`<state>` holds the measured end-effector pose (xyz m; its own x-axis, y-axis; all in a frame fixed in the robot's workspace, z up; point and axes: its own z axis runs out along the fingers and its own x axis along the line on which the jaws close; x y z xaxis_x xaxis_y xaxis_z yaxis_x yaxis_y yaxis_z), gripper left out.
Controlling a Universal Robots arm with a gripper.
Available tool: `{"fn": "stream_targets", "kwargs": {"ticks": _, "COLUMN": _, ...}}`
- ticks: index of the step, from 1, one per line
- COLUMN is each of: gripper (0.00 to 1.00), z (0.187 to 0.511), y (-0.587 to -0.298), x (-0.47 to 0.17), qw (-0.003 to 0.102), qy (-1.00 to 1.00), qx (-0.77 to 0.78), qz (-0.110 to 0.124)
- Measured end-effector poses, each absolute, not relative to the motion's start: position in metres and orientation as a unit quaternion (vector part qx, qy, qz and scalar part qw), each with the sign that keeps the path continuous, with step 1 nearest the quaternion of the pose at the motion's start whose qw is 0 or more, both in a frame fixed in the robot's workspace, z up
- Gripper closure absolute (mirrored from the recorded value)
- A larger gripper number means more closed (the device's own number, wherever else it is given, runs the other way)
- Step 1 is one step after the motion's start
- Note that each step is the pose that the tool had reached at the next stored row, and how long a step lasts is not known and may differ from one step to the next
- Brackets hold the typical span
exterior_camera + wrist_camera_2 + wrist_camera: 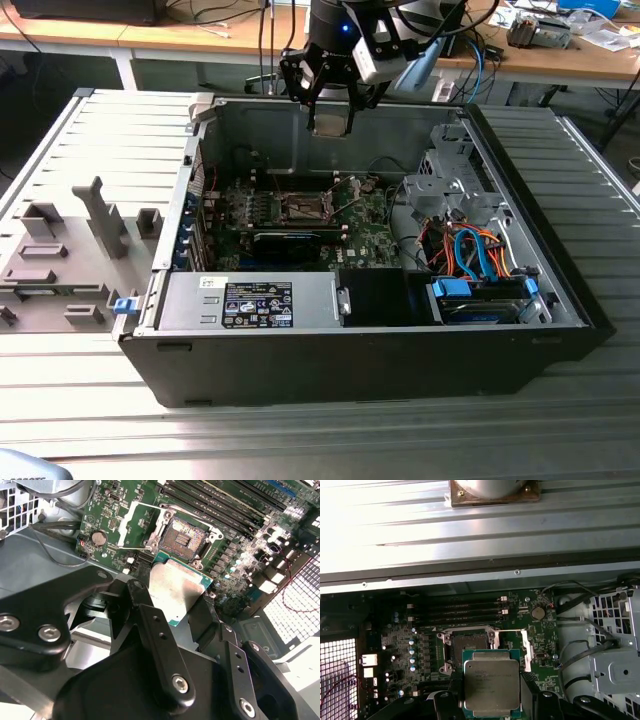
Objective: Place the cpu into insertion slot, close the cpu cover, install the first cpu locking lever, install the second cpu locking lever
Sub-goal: 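Place the cpu into insertion slot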
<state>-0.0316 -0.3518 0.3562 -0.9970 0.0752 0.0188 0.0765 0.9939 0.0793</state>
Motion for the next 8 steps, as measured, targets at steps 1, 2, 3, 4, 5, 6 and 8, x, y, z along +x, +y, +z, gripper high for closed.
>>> {"fn": "stream_targets", "kwargs": {"ticks": 1, "gripper": 0.45, "z": 0.3561, "y": -0.3518, "x": -0.0316, "qw": 0.008, "qy": -0.998, "qx": -0.038, "qz": -0.040}}
{"fn": "stream_targets", "kwargs": {"ticks": 2, "gripper": 0.45, "z": 0.3561, "y": -0.3518, "x": -0.0316, "qw": 0.008, "qy": -0.998, "qx": -0.039, "qz": -0.040}}
{"fn": "stream_targets", "kwargs": {"ticks": 3, "gripper": 0.45, "z": 0.3561, "y": -0.3518, "x": -0.0316, "qw": 0.008, "qy": -0.998, "qx": -0.039, "qz": -0.040}}
{"fn": "stream_targets", "kwargs": {"ticks": 4, "gripper": 0.45, "z": 0.3561, "y": -0.3518, "x": -0.0317, "qw": 0.008, "qy": -0.998, "qx": -0.039, "qz": -0.040}}
{"fn": "stream_targets", "kwargs": {"ticks": 5, "gripper": 0.45, "z": 0.3560, "y": -0.3518, "x": -0.0316, "qw": 0.008, "qy": -0.998, "qx": -0.040, "qz": -0.040}}
{"fn": "stream_targets", "kwargs": {"ticks": 6, "gripper": 0.45, "z": 0.3560, "y": -0.3518, "x": -0.0316, "qw": 0.008, "qy": -0.998, "qx": -0.040, "qz": -0.040}}
{"fn": "stream_targets", "kwargs": {"ticks": 8, "gripper": 0.45, "z": 0.3559, "y": -0.3518, "x": -0.0316, "qw": 0.008, "qy": -0.998, "qx": -0.041, "qz": -0.039}}
